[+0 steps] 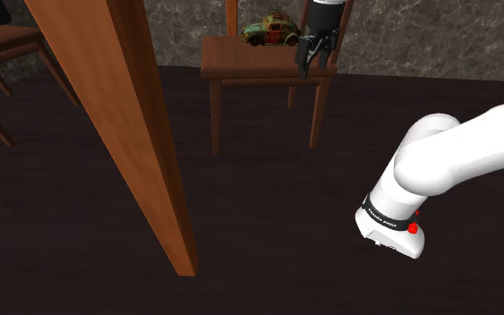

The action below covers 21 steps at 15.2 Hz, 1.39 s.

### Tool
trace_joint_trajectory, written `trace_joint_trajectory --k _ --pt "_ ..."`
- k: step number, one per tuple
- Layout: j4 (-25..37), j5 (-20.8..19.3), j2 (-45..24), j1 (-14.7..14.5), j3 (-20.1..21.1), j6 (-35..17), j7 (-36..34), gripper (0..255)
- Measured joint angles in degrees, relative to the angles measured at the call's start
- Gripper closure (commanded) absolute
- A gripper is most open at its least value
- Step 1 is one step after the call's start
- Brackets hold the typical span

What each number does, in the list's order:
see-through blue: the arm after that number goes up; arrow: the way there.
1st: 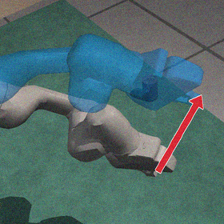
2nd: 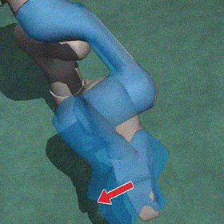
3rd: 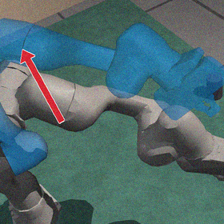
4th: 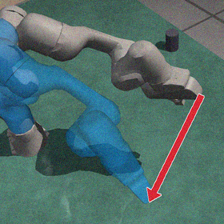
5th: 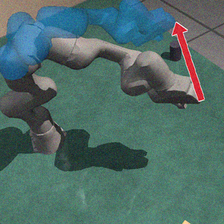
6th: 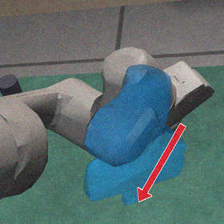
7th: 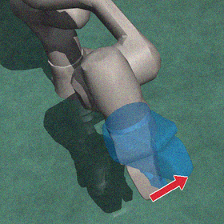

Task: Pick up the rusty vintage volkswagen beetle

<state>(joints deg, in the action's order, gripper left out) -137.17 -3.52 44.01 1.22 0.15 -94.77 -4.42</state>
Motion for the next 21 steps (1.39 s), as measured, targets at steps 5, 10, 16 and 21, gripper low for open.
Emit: trace_joint_trajectory --k 5,10,16,21 --pt "4.73 -0.60 -5.12 1.48 -0.64 -1.75 -1.48 0" --pt "14.58 -1.33 -14.20 3.59 -1.78 -3.30 -3.85 0" --pt "27.26 -1.80 -24.58 5.81 -3.33 -3.76 -6.63 0" --pt "38.86 -1.76 -32.52 7.52 -4.96 -2.43 -8.54 0"
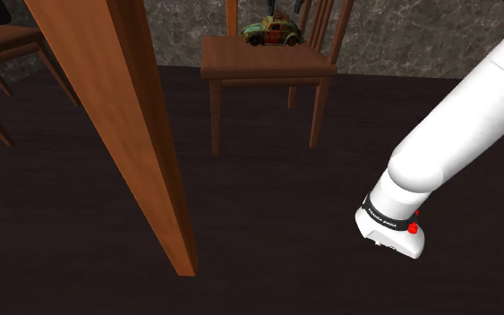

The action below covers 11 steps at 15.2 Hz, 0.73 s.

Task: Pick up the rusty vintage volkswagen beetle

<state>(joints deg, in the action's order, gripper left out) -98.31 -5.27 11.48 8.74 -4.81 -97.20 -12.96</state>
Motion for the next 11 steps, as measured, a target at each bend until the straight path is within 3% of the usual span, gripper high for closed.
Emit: trace_joint_trajectory --k 5,11 --pt "13.23 0.66 -8.54 1.63 -1.77 2.54 -1.46 0" --pt "9.56 0.56 -8.23 1.86 -2.00 -1.11 -2.01 0"
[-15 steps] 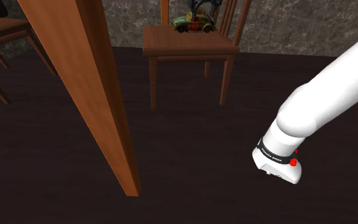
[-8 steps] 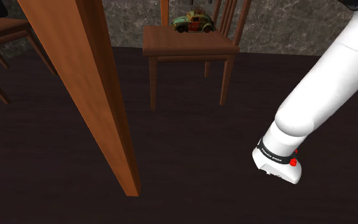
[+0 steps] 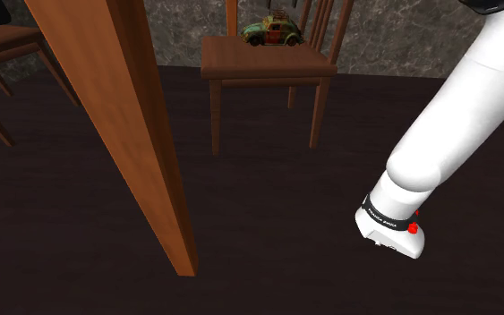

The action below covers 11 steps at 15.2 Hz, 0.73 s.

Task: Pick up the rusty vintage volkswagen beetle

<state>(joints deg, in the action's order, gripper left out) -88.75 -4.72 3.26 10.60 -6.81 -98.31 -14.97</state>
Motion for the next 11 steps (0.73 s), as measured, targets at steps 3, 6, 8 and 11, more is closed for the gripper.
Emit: trace_joint_trajectory --k 3,6,8,11 --pt "-2.69 -0.14 0.72 -0.07 0.09 -1.96 -0.35 255" --pt "-3.53 -0.25 1.18 -0.08 0.11 -2.59 -0.49 255" --pt "-3.64 -0.24 1.26 -0.08 0.11 -2.68 -0.48 255" --pt "-3.49 -0.20 1.15 -0.07 0.10 -2.58 -0.46 255"
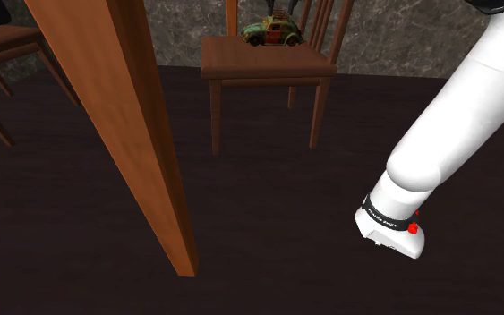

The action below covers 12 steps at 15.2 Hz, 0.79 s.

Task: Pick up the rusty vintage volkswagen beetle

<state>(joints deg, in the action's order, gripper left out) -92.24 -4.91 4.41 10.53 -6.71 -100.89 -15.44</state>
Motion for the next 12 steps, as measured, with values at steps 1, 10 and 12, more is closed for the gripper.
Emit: trace_joint_trajectory --k 1,10,12 --pt "0.02 0.01 -0.02 0.00 0.00 0.01 0.00 255" --pt "8.51 0.38 -2.54 0.03 -0.07 6.26 0.67 255" --pt "10.89 0.49 -3.31 0.08 -0.12 7.90 0.88 255"
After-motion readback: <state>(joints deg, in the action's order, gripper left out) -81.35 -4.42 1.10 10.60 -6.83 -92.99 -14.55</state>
